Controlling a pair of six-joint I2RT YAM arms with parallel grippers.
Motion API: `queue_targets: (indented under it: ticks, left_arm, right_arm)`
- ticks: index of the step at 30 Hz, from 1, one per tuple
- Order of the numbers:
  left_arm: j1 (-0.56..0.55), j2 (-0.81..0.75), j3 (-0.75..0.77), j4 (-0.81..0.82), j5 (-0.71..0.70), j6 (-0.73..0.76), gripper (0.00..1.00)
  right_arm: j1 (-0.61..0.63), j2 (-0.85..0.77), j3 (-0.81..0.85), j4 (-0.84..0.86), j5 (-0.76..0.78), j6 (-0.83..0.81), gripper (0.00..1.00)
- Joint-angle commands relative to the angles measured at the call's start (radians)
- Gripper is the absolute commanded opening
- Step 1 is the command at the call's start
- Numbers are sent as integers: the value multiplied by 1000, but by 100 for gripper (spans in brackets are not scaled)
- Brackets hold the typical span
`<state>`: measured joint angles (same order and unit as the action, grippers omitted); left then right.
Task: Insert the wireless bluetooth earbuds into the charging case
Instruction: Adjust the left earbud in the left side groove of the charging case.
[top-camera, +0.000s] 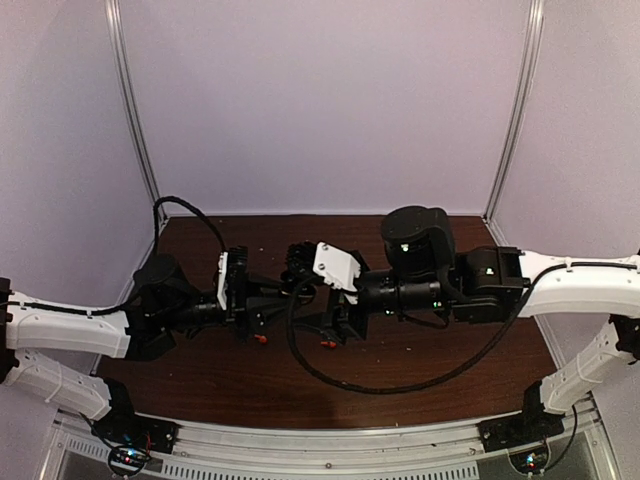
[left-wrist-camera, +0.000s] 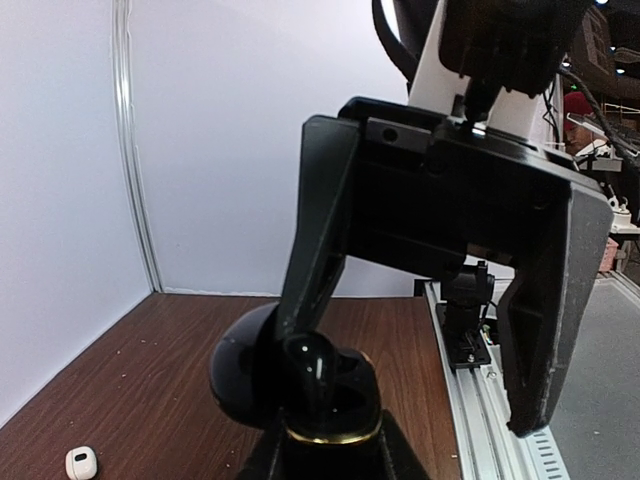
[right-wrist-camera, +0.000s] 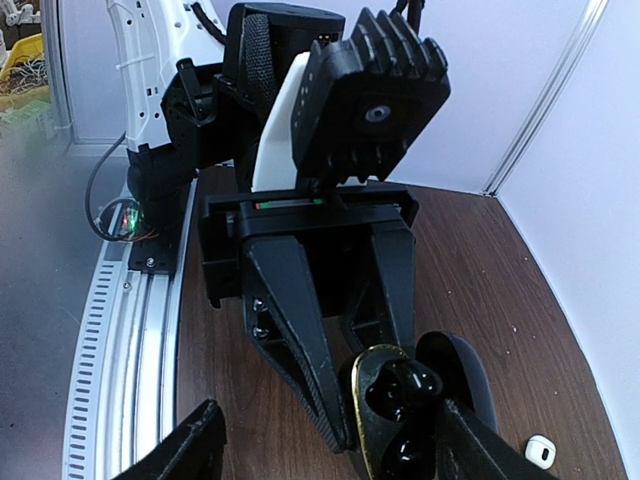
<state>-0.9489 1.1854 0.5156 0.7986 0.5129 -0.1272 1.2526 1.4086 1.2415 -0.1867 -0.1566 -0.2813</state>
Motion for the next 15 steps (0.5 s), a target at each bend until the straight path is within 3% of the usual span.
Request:
queue_targets:
  ticks: [1,15]
  left_arm:
    - [1,-3,21,48,16,1,0]
    - [3,0,15,55,-8,-16,0]
  right_arm:
    - [5,6,31,11,0,7,71]
    - [24,-32,-2,6,-84,-27,65]
